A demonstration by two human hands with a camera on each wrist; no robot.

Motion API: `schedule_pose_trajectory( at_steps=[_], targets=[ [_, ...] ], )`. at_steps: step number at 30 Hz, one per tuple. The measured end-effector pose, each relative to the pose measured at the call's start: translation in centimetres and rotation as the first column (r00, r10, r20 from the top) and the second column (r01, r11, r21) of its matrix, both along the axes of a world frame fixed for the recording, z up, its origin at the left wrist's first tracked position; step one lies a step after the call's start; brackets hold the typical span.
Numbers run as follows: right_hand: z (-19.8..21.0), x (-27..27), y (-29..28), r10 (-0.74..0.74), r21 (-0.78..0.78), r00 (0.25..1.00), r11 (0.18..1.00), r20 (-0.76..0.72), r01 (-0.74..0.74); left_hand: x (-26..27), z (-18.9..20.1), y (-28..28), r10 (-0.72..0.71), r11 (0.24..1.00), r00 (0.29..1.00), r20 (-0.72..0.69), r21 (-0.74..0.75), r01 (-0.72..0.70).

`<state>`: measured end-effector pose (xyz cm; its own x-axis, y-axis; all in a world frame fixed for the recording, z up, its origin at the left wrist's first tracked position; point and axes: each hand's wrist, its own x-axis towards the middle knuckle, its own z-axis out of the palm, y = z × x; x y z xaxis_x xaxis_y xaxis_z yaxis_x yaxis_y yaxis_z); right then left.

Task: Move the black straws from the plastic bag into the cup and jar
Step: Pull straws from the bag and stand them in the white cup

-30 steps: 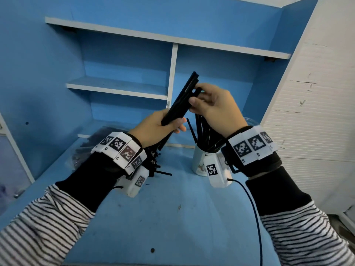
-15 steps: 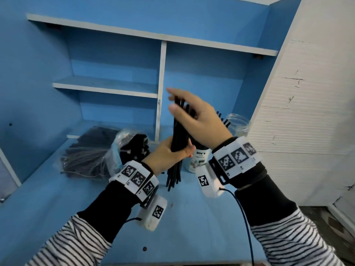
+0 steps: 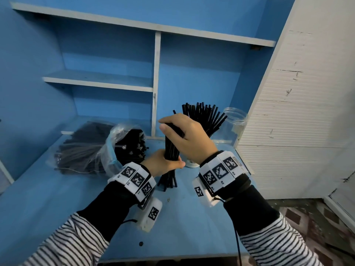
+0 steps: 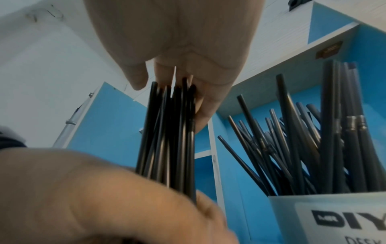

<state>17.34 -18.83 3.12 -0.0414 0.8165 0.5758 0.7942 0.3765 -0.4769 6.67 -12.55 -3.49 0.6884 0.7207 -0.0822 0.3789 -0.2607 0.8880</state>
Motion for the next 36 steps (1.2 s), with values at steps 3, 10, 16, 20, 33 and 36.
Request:
schedule_pose_trajectory(
  at_steps=[3,10,16,20,33,36],
  targets=[
    [0.2,0.1,-0.4,-0.001,-0.010,0.999,1.000,0.042,0.002,-0.2,-0.4,-0.3,-0.005,1.000,1.000,-0.001,-0.002,0.005],
    [3.2,1.9,-2.3,-0.068,-0.043,0.985,0.997,-0.158,0.062,0.0,1.1,-0.9,0.005,1.000,0.981,0.192,-0.002,-0.005],
    [4.2,3.3,-3.2,0.079,-0.277,0.954,0.947,-0.290,-0.162,0.0,4.3,-2.0,-0.274,0.962,0.951,0.143,0.036,0.272],
    [4.4,3.3,-2.9,0.171,-0.434,0.973,0.873,-0.157,-0.223,0.5,5.6,-2.6,-0.456,0.889,0.889,0.039,-0.025,0.457],
    [9.1,7.5,-0.8,-0.078,-0.080,0.973,0.995,-0.216,0.062,3.2,4.0,0.0,0.137,0.957,0.918,0.373,0.190,-0.220],
    [9.7,9.0,-0.2,-0.151,-0.062,0.954,0.988,-0.259,0.139,3.9,2.6,1.1,0.195,0.963,0.948,0.250,0.134,-0.234]
  ],
)
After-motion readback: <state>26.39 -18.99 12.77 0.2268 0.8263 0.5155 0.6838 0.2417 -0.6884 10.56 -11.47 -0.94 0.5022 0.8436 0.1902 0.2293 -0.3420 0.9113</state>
